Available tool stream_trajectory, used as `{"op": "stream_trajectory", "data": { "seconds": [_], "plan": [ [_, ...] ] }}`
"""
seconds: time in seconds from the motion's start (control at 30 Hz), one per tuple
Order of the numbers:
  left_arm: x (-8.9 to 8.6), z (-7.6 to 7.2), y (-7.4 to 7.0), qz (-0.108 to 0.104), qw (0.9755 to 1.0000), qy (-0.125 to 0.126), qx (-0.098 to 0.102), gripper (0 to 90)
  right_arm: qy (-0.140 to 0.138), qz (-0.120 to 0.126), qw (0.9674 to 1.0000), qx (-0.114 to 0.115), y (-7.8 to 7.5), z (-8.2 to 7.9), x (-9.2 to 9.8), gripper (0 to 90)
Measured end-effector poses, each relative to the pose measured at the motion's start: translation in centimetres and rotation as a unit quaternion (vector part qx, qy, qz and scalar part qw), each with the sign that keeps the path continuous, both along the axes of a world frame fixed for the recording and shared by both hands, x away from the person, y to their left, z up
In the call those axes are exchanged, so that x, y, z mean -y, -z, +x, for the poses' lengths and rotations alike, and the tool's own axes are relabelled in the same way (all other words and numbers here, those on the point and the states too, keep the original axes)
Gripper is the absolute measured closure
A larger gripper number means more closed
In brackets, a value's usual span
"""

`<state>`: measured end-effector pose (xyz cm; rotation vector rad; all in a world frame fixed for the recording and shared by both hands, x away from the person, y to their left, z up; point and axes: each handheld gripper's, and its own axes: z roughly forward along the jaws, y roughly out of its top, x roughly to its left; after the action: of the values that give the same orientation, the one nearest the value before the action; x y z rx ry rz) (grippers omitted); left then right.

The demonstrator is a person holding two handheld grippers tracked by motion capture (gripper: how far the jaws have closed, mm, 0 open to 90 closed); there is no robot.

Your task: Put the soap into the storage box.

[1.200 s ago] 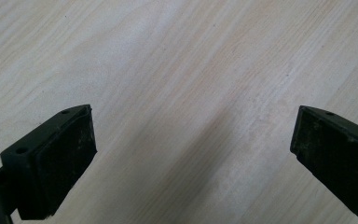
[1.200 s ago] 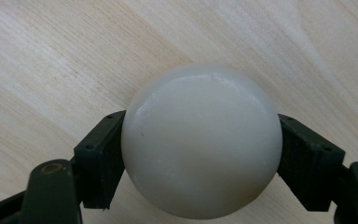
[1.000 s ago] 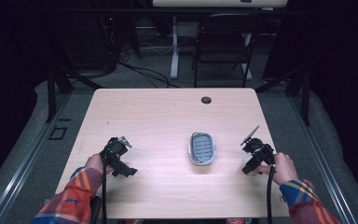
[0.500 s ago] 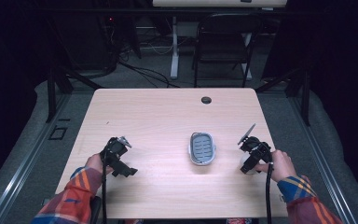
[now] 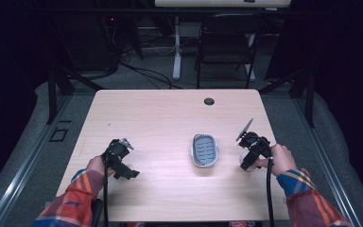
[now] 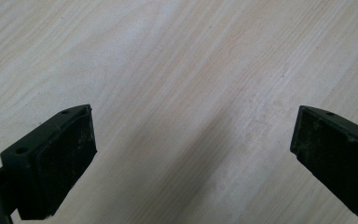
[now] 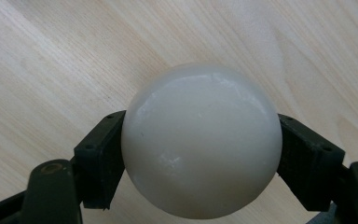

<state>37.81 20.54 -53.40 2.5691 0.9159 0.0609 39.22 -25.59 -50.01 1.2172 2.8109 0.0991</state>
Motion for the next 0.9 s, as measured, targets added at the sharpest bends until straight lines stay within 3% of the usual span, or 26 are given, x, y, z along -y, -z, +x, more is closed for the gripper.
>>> {"op": "stream_trajectory", "data": {
  "seconds": [0.9],
  "plan": [
    [0.0, -0.1, -0.1, -0.001, 1.0000, 0.001, -0.002, 0.0, -0.033, -0.012, 0.9993, 0.006, -2.9, 1.8, -3.1, 23.8]
  ]
}}
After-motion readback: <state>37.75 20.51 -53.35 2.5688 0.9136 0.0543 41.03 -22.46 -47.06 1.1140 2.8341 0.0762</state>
